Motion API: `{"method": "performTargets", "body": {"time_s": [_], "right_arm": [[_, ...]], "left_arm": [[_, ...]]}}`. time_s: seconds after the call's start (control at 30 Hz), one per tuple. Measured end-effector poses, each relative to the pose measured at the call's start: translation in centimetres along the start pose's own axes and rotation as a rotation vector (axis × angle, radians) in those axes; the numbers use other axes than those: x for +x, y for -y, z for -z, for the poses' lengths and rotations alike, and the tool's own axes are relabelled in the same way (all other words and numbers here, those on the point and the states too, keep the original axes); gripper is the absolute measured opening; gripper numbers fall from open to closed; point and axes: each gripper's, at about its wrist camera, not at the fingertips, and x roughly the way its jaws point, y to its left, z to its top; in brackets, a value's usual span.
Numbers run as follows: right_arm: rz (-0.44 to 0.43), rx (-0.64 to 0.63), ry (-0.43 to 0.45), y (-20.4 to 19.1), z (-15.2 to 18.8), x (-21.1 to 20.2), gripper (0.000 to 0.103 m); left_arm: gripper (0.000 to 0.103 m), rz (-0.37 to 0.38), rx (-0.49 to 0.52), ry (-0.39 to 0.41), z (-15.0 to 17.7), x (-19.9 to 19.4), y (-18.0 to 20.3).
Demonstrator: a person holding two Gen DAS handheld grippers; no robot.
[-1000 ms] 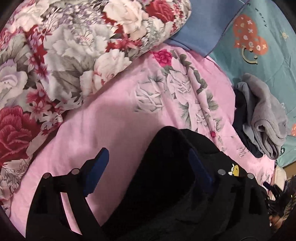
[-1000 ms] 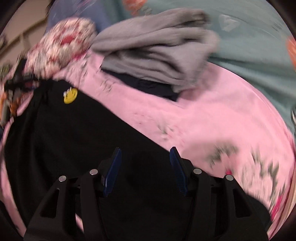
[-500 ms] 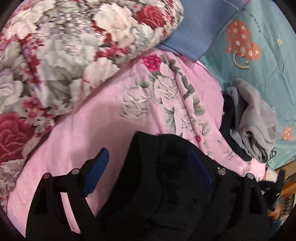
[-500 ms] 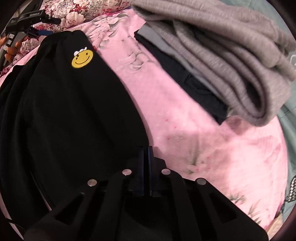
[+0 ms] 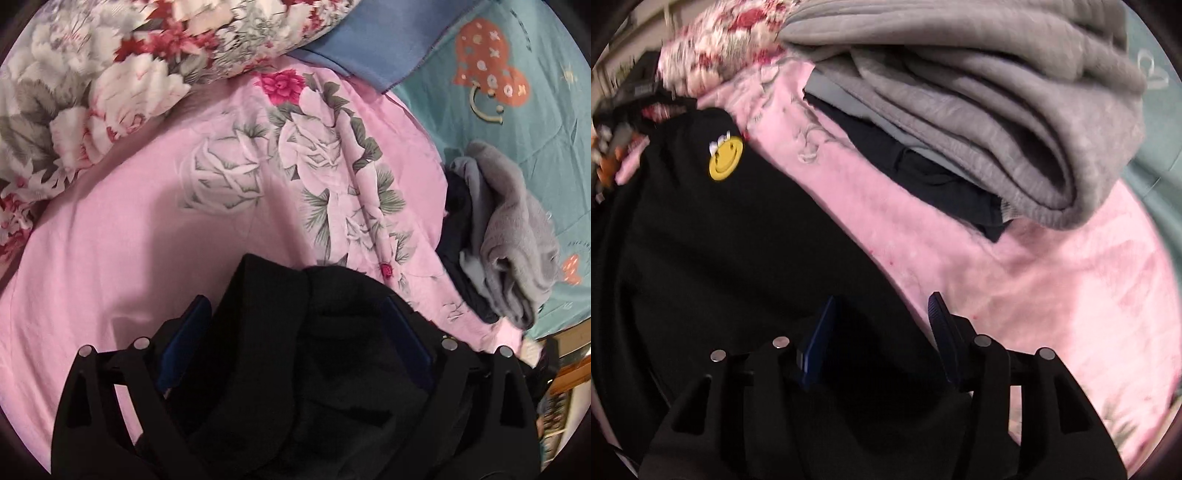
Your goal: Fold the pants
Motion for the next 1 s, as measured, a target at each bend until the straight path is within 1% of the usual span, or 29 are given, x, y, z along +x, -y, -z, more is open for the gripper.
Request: {"method": "performTargets", "body": {"time_s": [0.03,0.07,0.1,0.13,0.17,0.2,0.27,0.33,0.37,0.4,0.47,0.53,0.57,0.67,0.73,0.83,0.9,0.93,0.97,1.0], "right_arm": [[0.005,-0.007,0.003,-0.1,0.0,0.1,0.051],[0.012,-0.005,0.004,-0.2,0.0,0.1,0.047],[0.013,0.0,0.003,-0.5,0.0,0.0,0.027],[0.009,0.003,-0.005,-0.8,-0.1,-0.2,0.003],[0.031,-0.013,-0.01,-0.9,0.1,-0.5,0.002],[0.042,-0.028,-0.013,-0.3,0.7,-1.0,0.002],[0.078,-0.038,-0.001,-1.2,0.6,-1.8,0.002],[0.096,-0.026,0.039,-1.6,0.4,-3.5,0.002],[0.106,-0.024,0.059,-1.9,0.4,-4.5,0.002],[0.121,-0.021,0.085,-2.3,0.4,-5.9,0.002],[0.134,-0.014,0.121,-2.9,1.1,-8.4,0.002],[0.147,-0.018,0.163,-4.2,2.0,-11.1,0.002],[0.144,-0.018,0.182,-4.3,3.1,-12.9,0.002],[0.141,-0.03,0.244,-7.1,5.5,-16.4,0.002],[0.143,-0.055,0.279,-9.8,7.4,-18.3,0.002],[0.114,-0.098,0.308,-14.2,11.0,-20.3,0.002],[0.082,-0.126,0.316,-17.3,13.6,-20.9,0.002],[0.061,-0.135,0.315,-18.5,14.4,-20.8,0.002],[0.022,-0.142,0.308,-20.1,15.6,-20.4,0.002],[-0.006,-0.149,0.297,-21.1,16.3,-20.0,0.002]], "left_arm": [[0.092,-0.026,0.042,0.006,0.3,0.1,0.7],[0.082,-0.055,0.085,0.012,0.7,0.2,1.3],[0.06,-0.086,0.126,0.014,1.0,0.3,1.9],[0.055,-0.091,0.143,0.009,1.1,0.3,2.1],[0.043,-0.074,0.147,0.01,1.1,0.1,2.1],[0.036,-0.05,0.143,0.006,1.0,-0.3,2.1],[0.035,-0.039,0.144,0.018,0.8,-1.2,2.2],[0.033,-0.034,0.168,0.038,0.8,-2.3,2.5],[0.017,-0.031,0.189,0.055,0.9,-3.1,2.7],[0.004,-0.021,0.214,0.071,1.1,-4.2,2.8],[0.004,0.012,0.236,0.083,1.3,-6.0,2.5],[0.004,0.02,0.269,0.103,1.9,-7.8,2.1],[0.004,0.026,0.286,0.108,2.3,-8.5,2.0],[0.004,0.049,0.333,0.12,4.5,-11.1,1.2],[0.004,0.064,0.355,0.139,5.9,-12.5,0.7],[0.005,0.095,0.373,0.173,8.6,-15.1,-1.1],[0.007,0.109,0.376,0.194,10.7,-16.5,-3.3],[0.009,0.115,0.375,0.192,11.4,-16.8,-4.2],[0.017,0.106,0.371,0.179,12.5,-16.9,-5.5],[0.042,0.086,0.358,0.161,13.6,-16.8,-6.9]]}}
